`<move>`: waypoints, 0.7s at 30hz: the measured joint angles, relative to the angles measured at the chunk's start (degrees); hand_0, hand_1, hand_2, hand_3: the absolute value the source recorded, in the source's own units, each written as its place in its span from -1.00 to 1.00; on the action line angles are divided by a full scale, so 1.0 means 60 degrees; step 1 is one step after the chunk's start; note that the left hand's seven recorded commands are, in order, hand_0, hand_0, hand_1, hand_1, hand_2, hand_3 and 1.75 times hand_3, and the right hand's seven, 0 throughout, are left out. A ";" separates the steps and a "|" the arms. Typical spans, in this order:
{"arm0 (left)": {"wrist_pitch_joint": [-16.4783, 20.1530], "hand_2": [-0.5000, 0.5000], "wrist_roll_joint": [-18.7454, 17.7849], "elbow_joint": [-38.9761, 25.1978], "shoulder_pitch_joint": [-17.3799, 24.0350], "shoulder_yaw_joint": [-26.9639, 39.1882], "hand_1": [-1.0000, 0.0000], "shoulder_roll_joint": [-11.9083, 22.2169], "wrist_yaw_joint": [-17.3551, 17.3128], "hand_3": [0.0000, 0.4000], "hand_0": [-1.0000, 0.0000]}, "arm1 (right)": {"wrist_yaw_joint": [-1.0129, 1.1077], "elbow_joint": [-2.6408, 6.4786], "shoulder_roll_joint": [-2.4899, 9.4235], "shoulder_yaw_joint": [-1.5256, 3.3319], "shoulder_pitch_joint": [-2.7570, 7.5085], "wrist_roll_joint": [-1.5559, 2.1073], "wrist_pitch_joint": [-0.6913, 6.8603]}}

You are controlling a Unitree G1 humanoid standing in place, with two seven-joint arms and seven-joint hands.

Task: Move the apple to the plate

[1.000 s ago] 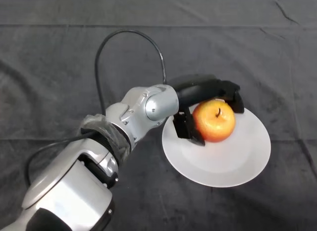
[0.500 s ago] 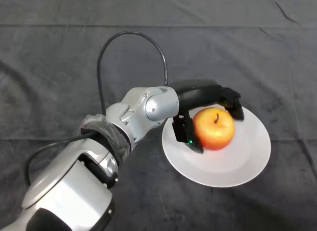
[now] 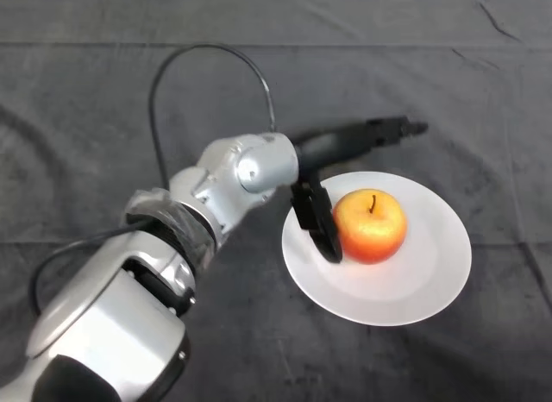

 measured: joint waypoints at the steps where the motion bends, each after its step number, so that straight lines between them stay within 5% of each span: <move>1: -0.0002 0.00 -0.0082 0.0000 -0.0042 0.0172 1.00 0.0052 0.0000 -1.00 1.00 | 0.0000 0.0000 0.0000 0.0000 0.0000 0.0000 0.0000; 21: -0.0137 0.00 -0.1751 0.0007 -0.0101 0.2457 1.00 0.1624 -0.0357 -1.00 1.00 | 0.0002 0.0000 0.0000 0.0001 -0.0001 0.0000 0.0000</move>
